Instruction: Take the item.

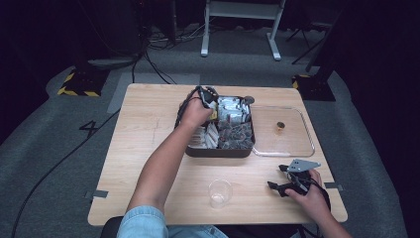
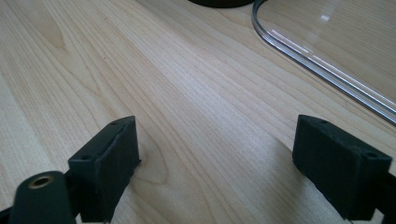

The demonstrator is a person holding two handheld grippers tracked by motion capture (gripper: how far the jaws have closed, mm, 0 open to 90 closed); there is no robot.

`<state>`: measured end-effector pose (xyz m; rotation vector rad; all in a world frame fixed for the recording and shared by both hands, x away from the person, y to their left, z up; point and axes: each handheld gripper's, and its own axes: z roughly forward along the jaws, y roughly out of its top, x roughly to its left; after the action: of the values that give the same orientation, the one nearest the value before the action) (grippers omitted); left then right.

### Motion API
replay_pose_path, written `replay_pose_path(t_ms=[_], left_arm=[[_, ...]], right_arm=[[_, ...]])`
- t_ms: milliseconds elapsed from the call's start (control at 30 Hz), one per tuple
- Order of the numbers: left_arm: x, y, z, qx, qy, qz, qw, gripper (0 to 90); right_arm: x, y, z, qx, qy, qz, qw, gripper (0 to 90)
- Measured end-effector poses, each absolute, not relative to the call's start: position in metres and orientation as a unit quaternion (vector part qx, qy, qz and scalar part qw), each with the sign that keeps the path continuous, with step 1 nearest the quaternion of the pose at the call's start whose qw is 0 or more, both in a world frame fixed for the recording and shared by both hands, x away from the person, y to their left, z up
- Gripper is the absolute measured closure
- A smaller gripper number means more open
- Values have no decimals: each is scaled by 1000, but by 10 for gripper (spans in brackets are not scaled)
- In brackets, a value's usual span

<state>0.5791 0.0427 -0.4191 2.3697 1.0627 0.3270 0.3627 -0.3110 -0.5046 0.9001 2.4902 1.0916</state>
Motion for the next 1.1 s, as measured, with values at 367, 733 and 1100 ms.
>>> replay_pose_path(t_ms=[367, 733, 1100], left_arm=[[569, 58, -393, 861, 382, 126, 312, 900], [549, 80, -361, 849, 355, 122, 374, 900], [510, 97, -332, 840, 316, 117, 425, 900]], right_arm=[[363, -311, -505, 311, 861, 378, 139, 147], [363, -312, -505, 306, 863, 379, 136, 150], [364, -314, -505, 298, 866, 380, 132, 152]])
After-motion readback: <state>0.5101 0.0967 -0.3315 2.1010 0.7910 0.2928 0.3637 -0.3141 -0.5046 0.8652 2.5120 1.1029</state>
